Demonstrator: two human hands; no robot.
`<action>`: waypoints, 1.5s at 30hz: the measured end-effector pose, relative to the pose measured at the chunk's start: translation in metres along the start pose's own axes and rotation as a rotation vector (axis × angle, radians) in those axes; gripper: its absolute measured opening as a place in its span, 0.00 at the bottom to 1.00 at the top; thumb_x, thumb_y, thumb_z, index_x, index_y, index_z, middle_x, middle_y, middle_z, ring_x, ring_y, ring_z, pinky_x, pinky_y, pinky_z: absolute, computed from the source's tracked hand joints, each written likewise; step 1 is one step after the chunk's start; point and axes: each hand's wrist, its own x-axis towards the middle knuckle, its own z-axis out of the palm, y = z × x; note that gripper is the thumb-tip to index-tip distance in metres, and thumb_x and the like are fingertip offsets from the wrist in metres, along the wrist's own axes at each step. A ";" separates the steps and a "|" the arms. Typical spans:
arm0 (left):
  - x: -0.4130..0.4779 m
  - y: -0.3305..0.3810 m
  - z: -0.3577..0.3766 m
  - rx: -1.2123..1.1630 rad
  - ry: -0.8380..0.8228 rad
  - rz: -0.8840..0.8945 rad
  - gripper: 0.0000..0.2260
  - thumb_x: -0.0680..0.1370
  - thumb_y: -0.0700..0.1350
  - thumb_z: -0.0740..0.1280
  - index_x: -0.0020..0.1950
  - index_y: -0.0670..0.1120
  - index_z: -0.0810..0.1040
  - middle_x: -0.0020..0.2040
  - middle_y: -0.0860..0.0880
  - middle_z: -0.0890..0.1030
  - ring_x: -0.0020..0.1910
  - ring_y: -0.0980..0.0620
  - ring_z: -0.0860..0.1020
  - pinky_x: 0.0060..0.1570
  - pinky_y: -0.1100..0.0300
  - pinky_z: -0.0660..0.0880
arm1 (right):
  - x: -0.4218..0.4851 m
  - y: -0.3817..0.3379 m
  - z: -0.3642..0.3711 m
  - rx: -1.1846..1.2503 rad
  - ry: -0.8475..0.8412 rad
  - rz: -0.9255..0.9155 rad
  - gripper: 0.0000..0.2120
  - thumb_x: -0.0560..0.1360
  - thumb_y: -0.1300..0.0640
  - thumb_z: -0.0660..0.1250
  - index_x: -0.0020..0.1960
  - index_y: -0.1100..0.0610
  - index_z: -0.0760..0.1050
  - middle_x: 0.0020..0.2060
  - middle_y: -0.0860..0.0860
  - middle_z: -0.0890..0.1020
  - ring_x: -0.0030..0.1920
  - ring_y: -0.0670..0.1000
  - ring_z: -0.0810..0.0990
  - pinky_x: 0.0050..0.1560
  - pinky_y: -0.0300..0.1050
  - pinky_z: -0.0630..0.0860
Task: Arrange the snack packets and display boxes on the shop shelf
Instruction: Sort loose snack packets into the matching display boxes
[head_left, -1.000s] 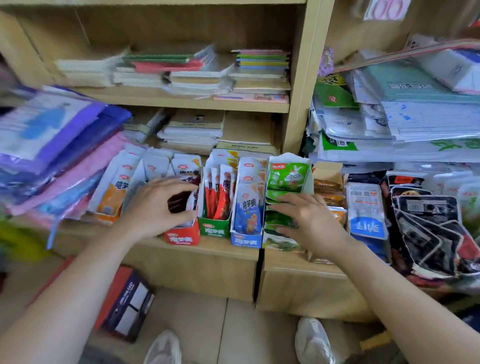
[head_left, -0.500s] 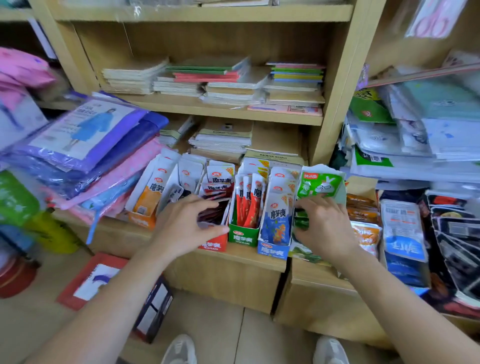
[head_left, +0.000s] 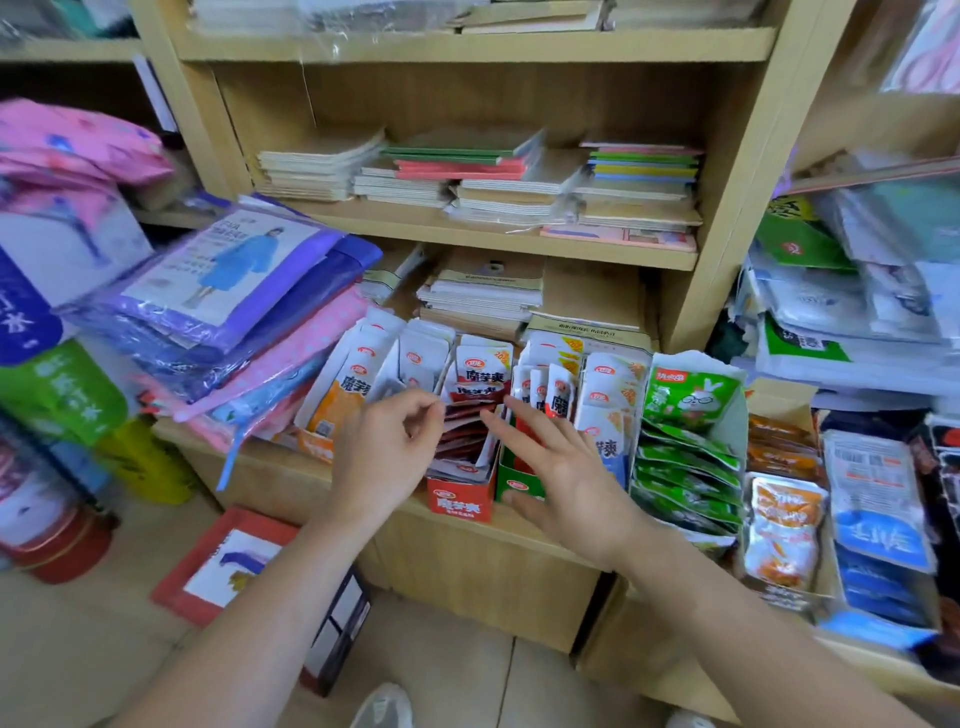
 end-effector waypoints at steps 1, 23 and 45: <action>0.003 -0.002 -0.006 0.004 0.059 -0.028 0.05 0.77 0.45 0.71 0.49 0.52 0.86 0.38 0.57 0.85 0.37 0.59 0.82 0.41 0.54 0.81 | 0.007 0.000 0.002 -0.008 0.013 -0.023 0.39 0.76 0.50 0.71 0.80 0.40 0.53 0.80 0.46 0.54 0.71 0.54 0.62 0.71 0.54 0.62; 0.018 -0.076 -0.042 -0.073 0.178 -0.333 0.06 0.78 0.48 0.72 0.48 0.47 0.85 0.31 0.47 0.81 0.31 0.46 0.78 0.36 0.50 0.75 | 0.054 -0.002 0.031 0.000 0.147 -0.023 0.14 0.73 0.49 0.75 0.58 0.48 0.82 0.52 0.47 0.74 0.52 0.52 0.66 0.54 0.50 0.72; 0.014 -0.018 -0.030 -0.886 0.066 -0.662 0.08 0.73 0.47 0.75 0.40 0.43 0.82 0.43 0.44 0.76 0.41 0.47 0.75 0.36 0.60 0.74 | 0.056 -0.022 -0.018 1.063 0.201 0.337 0.40 0.69 0.56 0.79 0.75 0.42 0.64 0.62 0.46 0.77 0.53 0.47 0.83 0.49 0.41 0.81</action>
